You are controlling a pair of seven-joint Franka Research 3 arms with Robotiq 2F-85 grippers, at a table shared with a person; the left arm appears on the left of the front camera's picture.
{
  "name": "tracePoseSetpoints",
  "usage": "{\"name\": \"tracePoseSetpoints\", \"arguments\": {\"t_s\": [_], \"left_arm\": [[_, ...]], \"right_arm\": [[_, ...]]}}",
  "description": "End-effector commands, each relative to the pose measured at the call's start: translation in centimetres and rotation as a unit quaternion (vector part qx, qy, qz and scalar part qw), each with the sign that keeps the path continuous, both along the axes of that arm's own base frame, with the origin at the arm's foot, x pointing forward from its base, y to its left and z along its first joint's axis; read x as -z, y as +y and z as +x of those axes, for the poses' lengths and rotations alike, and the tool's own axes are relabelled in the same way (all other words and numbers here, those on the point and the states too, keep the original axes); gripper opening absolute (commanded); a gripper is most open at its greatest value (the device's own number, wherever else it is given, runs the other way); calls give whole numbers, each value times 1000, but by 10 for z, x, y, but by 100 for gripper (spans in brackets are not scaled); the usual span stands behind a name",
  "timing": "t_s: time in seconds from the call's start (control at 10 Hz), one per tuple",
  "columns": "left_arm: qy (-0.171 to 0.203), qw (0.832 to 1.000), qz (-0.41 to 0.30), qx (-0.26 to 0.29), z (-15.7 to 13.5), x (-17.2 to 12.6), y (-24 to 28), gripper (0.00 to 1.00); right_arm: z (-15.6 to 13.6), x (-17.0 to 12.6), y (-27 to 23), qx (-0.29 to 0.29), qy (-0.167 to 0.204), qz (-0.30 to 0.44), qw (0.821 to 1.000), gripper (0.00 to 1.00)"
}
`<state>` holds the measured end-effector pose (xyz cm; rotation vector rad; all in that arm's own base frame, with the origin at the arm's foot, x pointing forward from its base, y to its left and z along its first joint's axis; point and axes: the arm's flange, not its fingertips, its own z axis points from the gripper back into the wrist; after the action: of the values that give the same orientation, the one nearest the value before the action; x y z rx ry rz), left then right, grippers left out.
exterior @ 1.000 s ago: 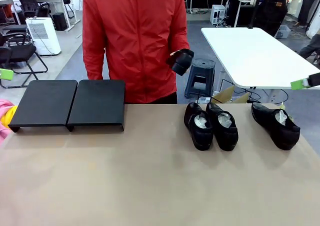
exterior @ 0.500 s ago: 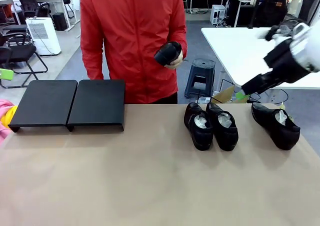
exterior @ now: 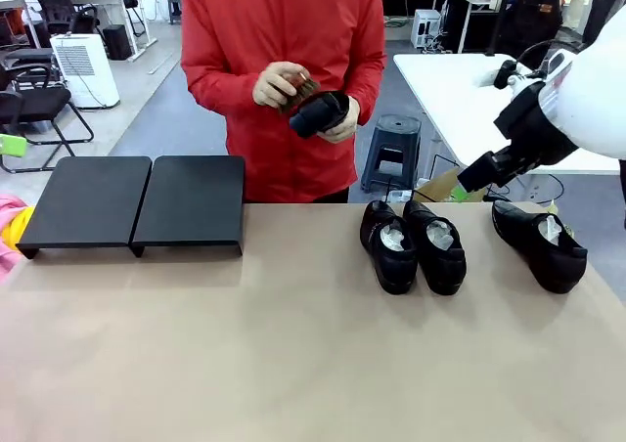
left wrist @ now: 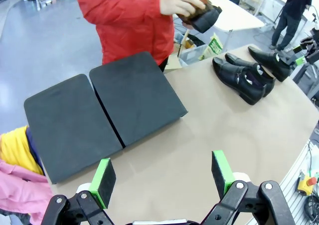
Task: Organize the shoes by placing them on the stand.
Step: Pick up one Shoe and place it in the middle of the table.
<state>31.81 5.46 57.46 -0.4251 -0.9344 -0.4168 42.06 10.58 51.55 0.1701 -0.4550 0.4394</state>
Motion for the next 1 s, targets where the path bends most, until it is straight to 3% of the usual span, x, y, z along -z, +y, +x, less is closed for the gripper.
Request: {"name": "tracePoseSetpoints", "arguments": {"t_s": [0.0,0.2,0.4,0.6,0.8,0.9], "left_arm": [[-2,1000,0,2,0,0,1,100],[-2,1000,0,2,0,0,1,100],[-2,1000,0,2,0,0,1,100],[-2,1000,0,2,0,0,1,100],[-2,1000,0,2,0,0,1,100],[-2,1000,0,2,0,0,1,100]], "right_arm": [[-1,2,20,17,-7,-51,999,100],[35,15,49,100,-5,-107,989,100],[61,42,74,97,50,-125,986,100],[68,56,91,79,78,-112,988,100],[73,58,92,87,85,-101,987,63],[75,54,92,103,91,-99,986,54]]}}
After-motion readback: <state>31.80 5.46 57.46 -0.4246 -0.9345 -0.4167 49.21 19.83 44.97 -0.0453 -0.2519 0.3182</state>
